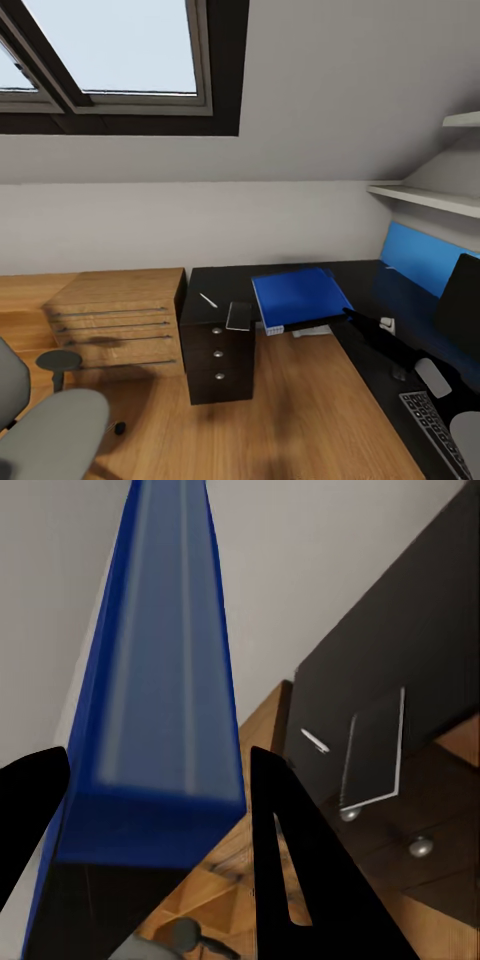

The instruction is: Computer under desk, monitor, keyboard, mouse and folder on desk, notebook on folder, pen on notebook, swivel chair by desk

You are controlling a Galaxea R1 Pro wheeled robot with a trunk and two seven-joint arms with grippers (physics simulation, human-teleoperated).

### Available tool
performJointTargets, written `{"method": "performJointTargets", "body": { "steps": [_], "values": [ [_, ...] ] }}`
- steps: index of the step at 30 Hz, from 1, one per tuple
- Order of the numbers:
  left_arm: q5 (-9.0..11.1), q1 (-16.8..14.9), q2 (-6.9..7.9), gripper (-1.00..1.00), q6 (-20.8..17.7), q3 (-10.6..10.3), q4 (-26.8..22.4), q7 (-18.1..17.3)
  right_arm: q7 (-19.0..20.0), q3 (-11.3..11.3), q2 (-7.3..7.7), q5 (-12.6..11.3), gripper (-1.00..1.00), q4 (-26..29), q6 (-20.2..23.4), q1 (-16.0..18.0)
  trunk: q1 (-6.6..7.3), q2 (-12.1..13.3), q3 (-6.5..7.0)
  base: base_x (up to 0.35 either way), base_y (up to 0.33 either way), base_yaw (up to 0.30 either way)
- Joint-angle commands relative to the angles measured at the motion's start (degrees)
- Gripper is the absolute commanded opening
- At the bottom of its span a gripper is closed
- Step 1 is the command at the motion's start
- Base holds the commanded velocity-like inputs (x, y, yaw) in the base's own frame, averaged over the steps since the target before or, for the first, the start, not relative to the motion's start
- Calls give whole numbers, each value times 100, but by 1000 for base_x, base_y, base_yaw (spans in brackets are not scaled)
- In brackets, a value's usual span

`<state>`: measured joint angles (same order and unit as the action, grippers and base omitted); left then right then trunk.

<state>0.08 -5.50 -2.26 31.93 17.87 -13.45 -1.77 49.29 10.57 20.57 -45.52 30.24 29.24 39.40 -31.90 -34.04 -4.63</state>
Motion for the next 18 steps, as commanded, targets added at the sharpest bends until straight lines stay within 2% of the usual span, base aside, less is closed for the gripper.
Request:
{"method": "performJointTargets", "body": {
  "steps": [1, 13, 18],
  "values": [
    [0, -3, -2, 100, 15, 24, 0, -21, 3, 14, -1, -35, -100, -17, 26, 7, -2, -10, -10, 0, 0, -254],
    [-7, -3, -2, 100, 23, 23, 0, -24, -5, 160, -9, -36, -100, -53, -6, 7, -2, -10, -9, 0, 0, -259],
    [-8, -3, -2, 100, 23, 23, 0, -25, 21, 164, -10, -36, -100, -53, 3, 7, -2, -10, -9, 0, 0, -115]
  ]
}}
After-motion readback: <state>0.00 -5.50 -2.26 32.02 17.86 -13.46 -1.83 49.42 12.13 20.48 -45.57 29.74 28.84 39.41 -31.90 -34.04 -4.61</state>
